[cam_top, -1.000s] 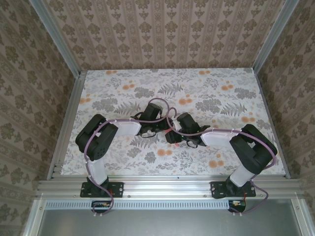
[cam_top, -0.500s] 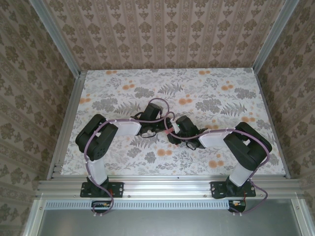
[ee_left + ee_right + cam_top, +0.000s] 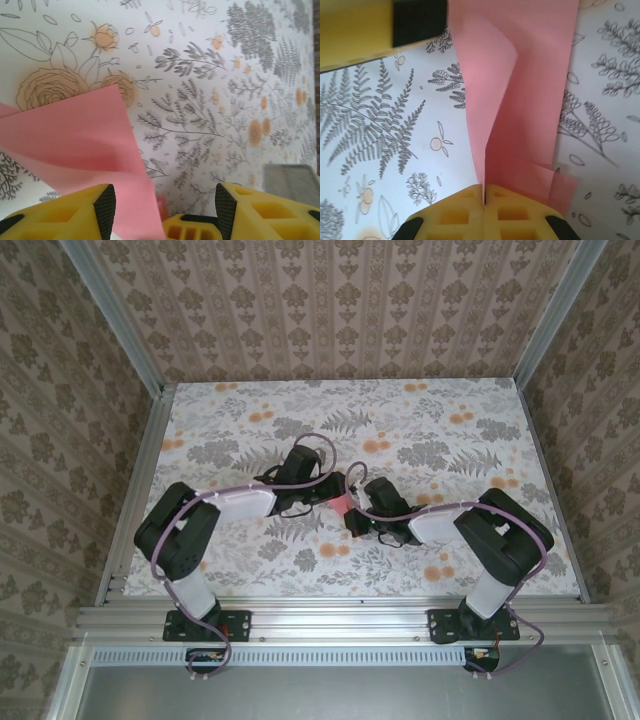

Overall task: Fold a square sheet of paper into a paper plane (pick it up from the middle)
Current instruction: Fold the wing for the fifth time at the center of the table.

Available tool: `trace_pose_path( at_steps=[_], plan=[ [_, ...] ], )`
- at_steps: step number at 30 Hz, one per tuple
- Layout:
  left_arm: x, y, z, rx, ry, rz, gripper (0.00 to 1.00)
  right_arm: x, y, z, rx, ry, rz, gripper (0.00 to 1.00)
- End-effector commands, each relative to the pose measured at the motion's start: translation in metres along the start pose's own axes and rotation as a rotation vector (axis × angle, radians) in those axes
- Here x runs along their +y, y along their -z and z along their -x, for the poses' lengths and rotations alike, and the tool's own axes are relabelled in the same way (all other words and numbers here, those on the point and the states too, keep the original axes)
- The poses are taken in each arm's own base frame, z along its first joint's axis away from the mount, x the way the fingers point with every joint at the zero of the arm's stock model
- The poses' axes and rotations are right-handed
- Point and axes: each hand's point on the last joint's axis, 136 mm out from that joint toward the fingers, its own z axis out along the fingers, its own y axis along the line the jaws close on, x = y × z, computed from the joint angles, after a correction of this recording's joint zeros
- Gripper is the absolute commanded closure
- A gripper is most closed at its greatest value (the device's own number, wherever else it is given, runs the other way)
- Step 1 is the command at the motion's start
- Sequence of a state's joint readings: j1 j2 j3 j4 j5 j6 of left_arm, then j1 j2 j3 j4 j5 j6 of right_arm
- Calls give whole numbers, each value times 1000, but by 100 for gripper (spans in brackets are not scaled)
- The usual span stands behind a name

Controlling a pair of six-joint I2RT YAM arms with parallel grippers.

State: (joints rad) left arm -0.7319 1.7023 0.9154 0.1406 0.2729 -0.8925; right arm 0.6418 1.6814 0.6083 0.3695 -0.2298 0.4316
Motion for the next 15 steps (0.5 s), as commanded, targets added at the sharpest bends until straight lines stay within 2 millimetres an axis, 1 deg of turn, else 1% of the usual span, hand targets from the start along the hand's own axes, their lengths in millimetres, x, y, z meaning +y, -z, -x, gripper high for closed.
trace_pose_path(
  at_steps=[1,5,7,10,15],
  plan=[
    [-10,14,2,-26,-33,-32,42,0,2,-22,63,-137,58,97],
    [-12,19,-2,-24,-34,-41,42,17,10,-12,48,-202,161,99],
    [-14,20,-4,-22,-42,-45,42,19,12,-11,46,-218,169,99],
    [-12,18,-8,-17,-45,-42,43,13,11,-10,48,-230,153,99],
    [-5,6,-11,-9,-46,-39,45,-2,4,-17,78,-297,130,100]
  ],
)
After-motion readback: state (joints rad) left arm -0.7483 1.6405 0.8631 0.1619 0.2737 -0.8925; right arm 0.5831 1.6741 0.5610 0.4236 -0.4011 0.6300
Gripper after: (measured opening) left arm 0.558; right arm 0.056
